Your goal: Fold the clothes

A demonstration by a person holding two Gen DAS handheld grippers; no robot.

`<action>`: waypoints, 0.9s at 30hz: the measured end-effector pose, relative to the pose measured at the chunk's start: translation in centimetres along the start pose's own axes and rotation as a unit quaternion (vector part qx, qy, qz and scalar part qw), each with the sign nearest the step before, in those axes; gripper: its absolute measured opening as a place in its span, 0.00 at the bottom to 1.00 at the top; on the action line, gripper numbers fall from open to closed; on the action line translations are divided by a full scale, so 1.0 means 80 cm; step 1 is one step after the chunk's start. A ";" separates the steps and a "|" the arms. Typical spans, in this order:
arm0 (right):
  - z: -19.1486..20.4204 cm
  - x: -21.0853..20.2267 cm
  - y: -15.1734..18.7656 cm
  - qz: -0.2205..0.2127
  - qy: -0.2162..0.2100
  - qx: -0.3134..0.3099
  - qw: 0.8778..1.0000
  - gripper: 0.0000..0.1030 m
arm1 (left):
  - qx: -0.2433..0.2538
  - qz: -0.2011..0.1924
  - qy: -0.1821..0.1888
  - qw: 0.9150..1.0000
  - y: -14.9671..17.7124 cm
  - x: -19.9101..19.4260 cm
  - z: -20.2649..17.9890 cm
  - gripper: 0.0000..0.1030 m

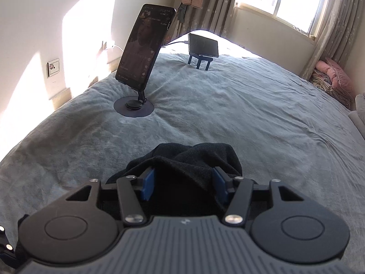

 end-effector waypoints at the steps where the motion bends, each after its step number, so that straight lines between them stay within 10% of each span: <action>1: 0.002 0.002 0.000 0.000 0.004 -0.008 1.000 0.31 | -0.015 0.003 0.005 1.000 -0.001 0.001 0.000 0.54; 5: -0.004 -0.005 -0.001 0.006 -0.003 0.003 1.000 0.02 | -0.045 0.001 0.008 0.999 -0.006 -0.008 -0.001 0.58; 15: -0.034 -0.059 0.003 0.001 -0.045 0.070 0.997 0.02 | -0.026 -0.024 0.035 0.999 -0.009 -0.036 -0.039 0.58; 22: -0.033 -0.069 0.005 -0.004 -0.050 0.074 0.996 0.02 | -0.046 -0.043 -0.041 0.997 -0.022 0.008 -0.026 0.56; 27: -0.036 -0.065 0.008 -0.005 -0.049 0.077 0.996 0.02 | -0.040 -0.049 -0.073 0.995 -0.022 0.025 -0.018 0.09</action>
Point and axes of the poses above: each gripper's, at about its wrist camera, not at the fingertips, and x roughly the way its jaws point, z to its left, y to its underside, the point moved 3 cm from there along x, roughly the way its jaws point, and after that the axes turned 10 degrees about y, right-handed, at the moved point
